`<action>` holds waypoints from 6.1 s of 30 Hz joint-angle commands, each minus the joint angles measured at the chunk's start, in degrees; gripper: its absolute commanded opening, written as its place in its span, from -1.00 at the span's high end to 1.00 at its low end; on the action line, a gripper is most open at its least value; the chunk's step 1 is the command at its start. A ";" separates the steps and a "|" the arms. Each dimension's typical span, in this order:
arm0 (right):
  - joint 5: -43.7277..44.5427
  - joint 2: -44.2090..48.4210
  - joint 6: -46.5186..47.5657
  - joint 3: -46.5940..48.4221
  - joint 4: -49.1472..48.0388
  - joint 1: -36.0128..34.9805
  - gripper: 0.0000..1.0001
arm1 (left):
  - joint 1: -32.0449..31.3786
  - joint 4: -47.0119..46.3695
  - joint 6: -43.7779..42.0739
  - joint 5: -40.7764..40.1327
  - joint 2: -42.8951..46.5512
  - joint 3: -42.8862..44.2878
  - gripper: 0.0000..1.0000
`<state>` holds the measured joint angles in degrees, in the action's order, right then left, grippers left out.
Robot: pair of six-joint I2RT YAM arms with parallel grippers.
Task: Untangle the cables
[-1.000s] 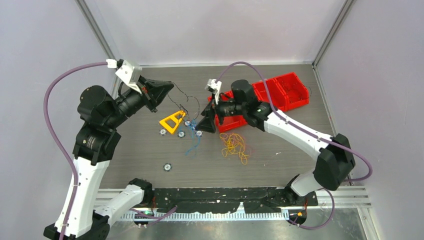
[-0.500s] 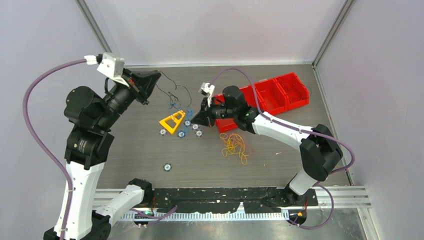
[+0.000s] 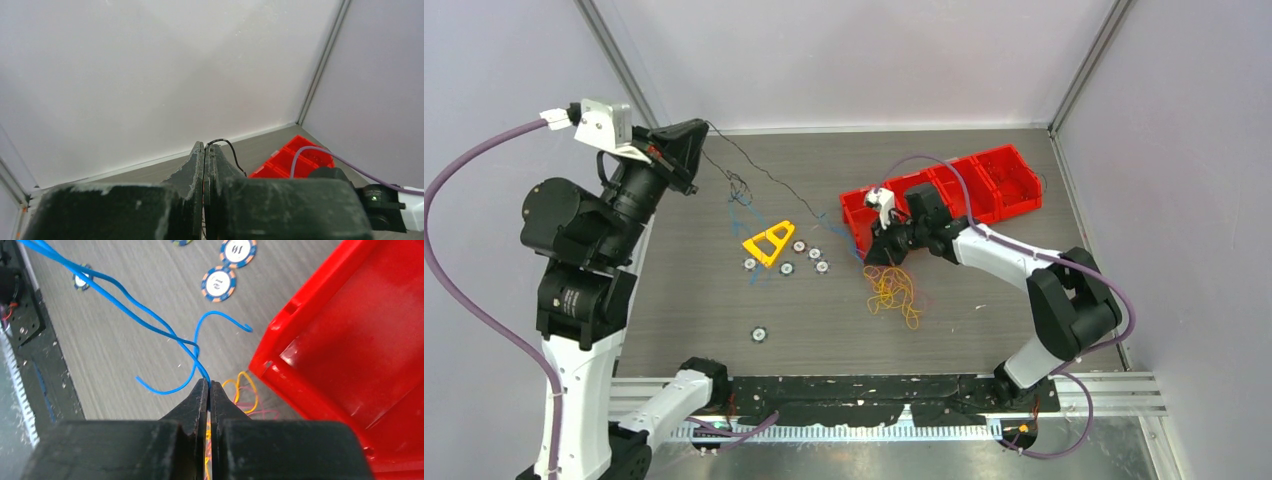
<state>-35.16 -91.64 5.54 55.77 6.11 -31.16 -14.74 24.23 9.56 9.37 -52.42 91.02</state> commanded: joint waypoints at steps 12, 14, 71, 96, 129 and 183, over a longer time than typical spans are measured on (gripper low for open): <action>-1.01 2.60 7.16 -1.72 11.37 -0.73 0.89 | 2.87 -1.78 -5.16 -7.44 -2.41 9.37 1.00; -2.08 3.10 8.01 -1.45 12.71 -0.71 0.89 | 2.88 -0.85 -5.04 -6.97 -2.18 9.26 1.00; -11.57 9.17 -5.69 25.18 15.80 22.79 -0.94 | 2.86 -1.93 10.24 5.58 3.73 -11.74 1.00; 5.44 -6.90 -19.67 31.26 -15.44 -21.23 -0.91 | 7.47 -0.03 39.15 4.42 1.17 -13.79 1.00; -3.81 8.43 -14.36 15.92 -5.87 -5.62 0.89 | 19.05 -3.83 34.33 9.13 1.21 -10.97 1.00; 15.84 -17.82 18.36 38.49 25.53 29.17 -0.08 | 16.72 1.56 22.22 17.29 2.36 -21.83 1.00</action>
<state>-18.13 -117.51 25.45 91.15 31.20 -2.13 2.22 25.30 33.82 26.17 -51.09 68.18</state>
